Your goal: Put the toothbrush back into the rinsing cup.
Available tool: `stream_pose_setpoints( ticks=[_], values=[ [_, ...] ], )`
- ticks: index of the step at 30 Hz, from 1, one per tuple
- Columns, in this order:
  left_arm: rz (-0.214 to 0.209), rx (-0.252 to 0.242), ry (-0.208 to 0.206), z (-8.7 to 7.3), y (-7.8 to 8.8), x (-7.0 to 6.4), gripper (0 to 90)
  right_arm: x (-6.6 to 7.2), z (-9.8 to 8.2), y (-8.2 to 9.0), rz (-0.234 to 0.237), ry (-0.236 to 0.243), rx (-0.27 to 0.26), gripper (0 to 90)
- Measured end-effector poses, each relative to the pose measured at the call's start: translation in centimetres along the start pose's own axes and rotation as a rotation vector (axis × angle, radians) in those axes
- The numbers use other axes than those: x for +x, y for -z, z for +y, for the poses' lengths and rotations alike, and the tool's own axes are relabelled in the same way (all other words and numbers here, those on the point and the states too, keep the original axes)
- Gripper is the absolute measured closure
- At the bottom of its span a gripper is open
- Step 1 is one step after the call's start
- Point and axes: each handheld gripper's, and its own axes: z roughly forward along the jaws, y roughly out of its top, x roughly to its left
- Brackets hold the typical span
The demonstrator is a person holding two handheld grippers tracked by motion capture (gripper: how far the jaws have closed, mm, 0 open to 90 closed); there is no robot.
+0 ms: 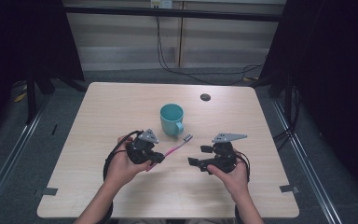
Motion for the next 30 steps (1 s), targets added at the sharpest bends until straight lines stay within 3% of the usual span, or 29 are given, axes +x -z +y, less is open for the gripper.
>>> stream_pose_setpoints(
  ticks=[8,30],
  values=[
    [-0.006,-0.008,-0.008,0.3,-0.3,-0.3,83.5,0.2,0.4,-0.4,0.025,-0.036,-0.034,19.5],
    [-0.017,-0.023,-0.028,1.5,-1.0,-1.3,83.5,0.5,1.0,-0.9,0.052,-0.032,-0.039,27.6]
  ],
)
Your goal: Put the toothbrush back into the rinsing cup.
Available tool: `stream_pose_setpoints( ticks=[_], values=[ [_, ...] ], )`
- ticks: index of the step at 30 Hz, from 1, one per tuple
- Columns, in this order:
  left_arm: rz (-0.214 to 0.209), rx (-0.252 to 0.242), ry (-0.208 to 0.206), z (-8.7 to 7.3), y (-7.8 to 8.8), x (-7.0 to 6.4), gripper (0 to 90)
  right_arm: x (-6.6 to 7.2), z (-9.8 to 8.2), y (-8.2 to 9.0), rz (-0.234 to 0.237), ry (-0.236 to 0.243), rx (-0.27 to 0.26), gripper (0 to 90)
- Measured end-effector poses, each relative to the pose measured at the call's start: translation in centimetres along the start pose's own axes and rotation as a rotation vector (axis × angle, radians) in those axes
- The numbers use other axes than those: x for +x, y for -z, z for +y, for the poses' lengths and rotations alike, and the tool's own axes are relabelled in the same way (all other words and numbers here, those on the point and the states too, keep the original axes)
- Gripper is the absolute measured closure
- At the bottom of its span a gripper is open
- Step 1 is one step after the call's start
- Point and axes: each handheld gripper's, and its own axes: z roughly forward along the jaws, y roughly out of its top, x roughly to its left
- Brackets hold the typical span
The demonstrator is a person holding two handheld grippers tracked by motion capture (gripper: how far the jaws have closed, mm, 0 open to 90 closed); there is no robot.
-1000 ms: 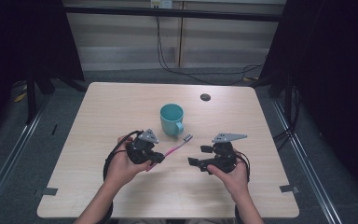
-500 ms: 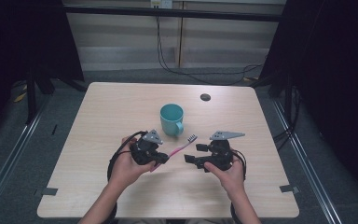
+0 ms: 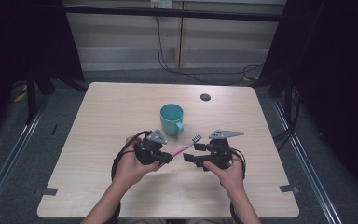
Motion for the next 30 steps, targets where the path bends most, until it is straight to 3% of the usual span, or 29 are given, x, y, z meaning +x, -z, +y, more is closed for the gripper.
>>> stream_pose_setpoints(
  ticks=[12,24,30],
  values=[
    [-0.001,-0.01,-0.009,0.1,-0.4,-0.3,83.5,0.3,0.6,-0.3,0.009,-0.023,-0.007,31.6],
    [0.01,-0.009,-0.014,0.3,-0.7,-0.8,83.4,0.4,1.3,-0.2,0.043,-0.12,-0.058,54.0],
    [0.007,-0.01,-0.004,0.2,-1.1,-0.9,83.4,0.5,1.6,-0.3,0.056,-0.141,-0.077,63.5]
  ],
)
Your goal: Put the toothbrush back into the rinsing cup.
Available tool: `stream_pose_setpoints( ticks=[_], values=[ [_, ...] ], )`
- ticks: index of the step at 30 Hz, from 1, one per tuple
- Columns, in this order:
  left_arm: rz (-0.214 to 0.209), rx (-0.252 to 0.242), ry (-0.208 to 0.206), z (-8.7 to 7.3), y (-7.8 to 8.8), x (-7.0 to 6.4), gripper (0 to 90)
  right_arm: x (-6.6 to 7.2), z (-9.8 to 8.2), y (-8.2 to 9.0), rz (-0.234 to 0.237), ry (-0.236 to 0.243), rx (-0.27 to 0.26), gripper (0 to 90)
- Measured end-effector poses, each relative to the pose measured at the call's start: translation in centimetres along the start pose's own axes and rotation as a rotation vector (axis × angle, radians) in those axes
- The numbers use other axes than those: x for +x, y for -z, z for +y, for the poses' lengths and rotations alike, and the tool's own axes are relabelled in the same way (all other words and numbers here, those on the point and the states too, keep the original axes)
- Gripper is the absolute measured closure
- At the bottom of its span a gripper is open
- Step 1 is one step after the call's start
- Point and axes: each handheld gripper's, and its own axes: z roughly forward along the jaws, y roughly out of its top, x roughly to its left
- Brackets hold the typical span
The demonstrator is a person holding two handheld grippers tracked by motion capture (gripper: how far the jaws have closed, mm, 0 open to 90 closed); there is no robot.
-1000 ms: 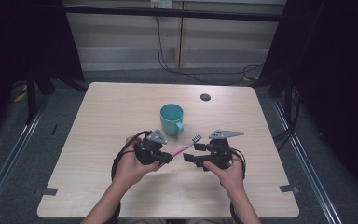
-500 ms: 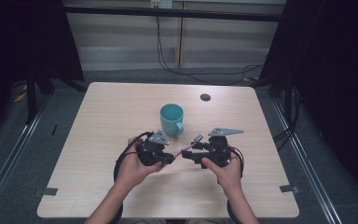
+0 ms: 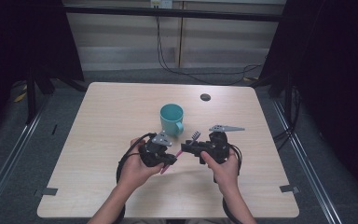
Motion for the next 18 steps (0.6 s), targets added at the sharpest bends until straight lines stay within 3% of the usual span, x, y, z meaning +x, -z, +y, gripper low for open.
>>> stream_pose_setpoints(
  ticks=[8,13,18],
  values=[
    [-0.024,-0.026,0.033,0.12,-0.09,-0.27,83.4,0.13,0.32,-0.01,0.018,-0.019,-0.038,78.6],
    [-0.017,-0.036,0.043,0.29,-0.13,-0.45,83.3,0.23,0.42,0.03,0.039,-0.042,-0.073,82.6],
    [-0.021,-0.044,0.055,0.25,-0.43,-0.43,83.0,0.37,0.57,-0.14,0.041,-0.034,-0.074,83.6]
  ],
)
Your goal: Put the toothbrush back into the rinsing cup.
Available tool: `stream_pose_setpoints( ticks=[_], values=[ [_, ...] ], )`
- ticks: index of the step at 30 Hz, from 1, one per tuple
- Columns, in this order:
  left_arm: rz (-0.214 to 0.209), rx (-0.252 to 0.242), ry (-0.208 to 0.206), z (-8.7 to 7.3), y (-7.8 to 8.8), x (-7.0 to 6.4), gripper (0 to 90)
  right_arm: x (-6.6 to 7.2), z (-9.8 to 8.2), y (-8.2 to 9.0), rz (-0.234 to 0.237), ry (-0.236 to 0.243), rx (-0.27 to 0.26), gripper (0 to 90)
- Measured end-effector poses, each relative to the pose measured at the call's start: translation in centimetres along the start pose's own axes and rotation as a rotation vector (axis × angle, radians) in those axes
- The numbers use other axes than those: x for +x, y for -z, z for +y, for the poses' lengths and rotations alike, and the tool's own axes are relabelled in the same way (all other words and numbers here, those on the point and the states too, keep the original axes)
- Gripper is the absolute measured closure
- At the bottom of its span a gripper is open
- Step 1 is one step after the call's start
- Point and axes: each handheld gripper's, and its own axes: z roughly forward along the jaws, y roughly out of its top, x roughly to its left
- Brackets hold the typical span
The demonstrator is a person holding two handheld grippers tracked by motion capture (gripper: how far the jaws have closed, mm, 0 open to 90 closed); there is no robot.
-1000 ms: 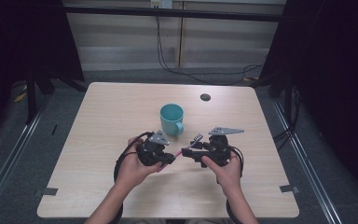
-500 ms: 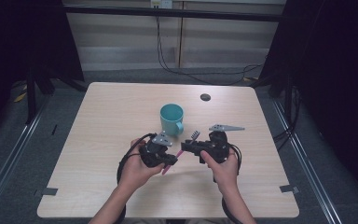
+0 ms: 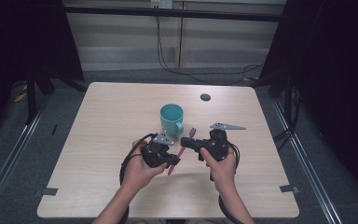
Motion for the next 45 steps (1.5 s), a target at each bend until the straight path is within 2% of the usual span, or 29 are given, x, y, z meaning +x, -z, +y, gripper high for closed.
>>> stream_pose_setpoints(
  ticks=[8,11,22,35,42,45],
  values=[
    [-0.008,-0.015,0.004,0.2,-0.3,-0.4,80.9,0.2,0.2,-0.1,-0.012,0.013,-0.006,83.8],
    [-0.013,-0.019,-0.015,0.4,-0.3,-0.6,78.8,0.5,0.5,-0.1,-0.022,0.027,-0.007,83.8],
    [-0.042,-0.038,-0.032,0.5,-0.5,-0.8,74.5,1.1,0.9,-0.7,-0.039,0.08,-0.001,83.8],
    [-0.038,-0.059,-0.042,0.4,-0.5,-0.7,72.6,1.4,1.2,-0.9,-0.056,0.113,-0.003,84.0],
    [-0.027,-0.085,-0.056,0.1,-0.3,-0.5,58.9,1.6,1.5,-0.5,-0.06,0.136,-0.013,84.1],
    [-0.015,-0.108,-0.056,0.0,-0.1,-0.3,46.9,1.6,1.6,-0.3,-0.065,0.143,-0.014,84.1]
  ],
)
